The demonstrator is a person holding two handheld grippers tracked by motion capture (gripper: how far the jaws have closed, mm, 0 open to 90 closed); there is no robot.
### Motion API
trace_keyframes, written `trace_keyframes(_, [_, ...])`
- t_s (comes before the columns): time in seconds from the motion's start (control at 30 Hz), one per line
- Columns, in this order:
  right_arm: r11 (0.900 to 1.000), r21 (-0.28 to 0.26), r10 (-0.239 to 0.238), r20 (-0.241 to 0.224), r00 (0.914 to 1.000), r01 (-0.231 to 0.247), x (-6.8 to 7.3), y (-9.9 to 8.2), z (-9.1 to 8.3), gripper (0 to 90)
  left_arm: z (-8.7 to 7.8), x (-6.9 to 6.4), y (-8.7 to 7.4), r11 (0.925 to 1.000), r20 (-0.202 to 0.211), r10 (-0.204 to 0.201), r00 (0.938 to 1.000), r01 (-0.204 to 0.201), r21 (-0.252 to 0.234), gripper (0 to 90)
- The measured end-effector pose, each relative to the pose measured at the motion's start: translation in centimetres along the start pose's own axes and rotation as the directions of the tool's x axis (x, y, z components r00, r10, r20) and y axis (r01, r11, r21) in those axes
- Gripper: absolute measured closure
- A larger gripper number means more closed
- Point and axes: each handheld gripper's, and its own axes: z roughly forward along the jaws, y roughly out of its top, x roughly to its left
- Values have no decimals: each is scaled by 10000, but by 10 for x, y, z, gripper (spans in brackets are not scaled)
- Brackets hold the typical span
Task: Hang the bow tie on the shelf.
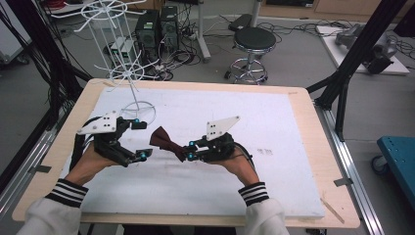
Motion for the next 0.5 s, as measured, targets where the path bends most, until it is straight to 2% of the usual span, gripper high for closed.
trace_keyframes(0.33, [9994, 16, -359, -259, 9990, 359, 5, 4, 5, 800, 17, -5, 3, 9985, 251, -116, 9996, 102, 546, 80])
trace_keyframes(0.47, [9990, -10, -438, -349, 9984, 438, 5, 5, 6, 800, 18, -4, 3, 9965, 297, -218, 9993, 193, 810, 110])
trace_keyframes(0.5, [9988, -25, -496, -339, 9982, 495, 5, 5, 6, 800, 18, -4, 3, 9960, 351, -274, 9990, 243, 863, 153])
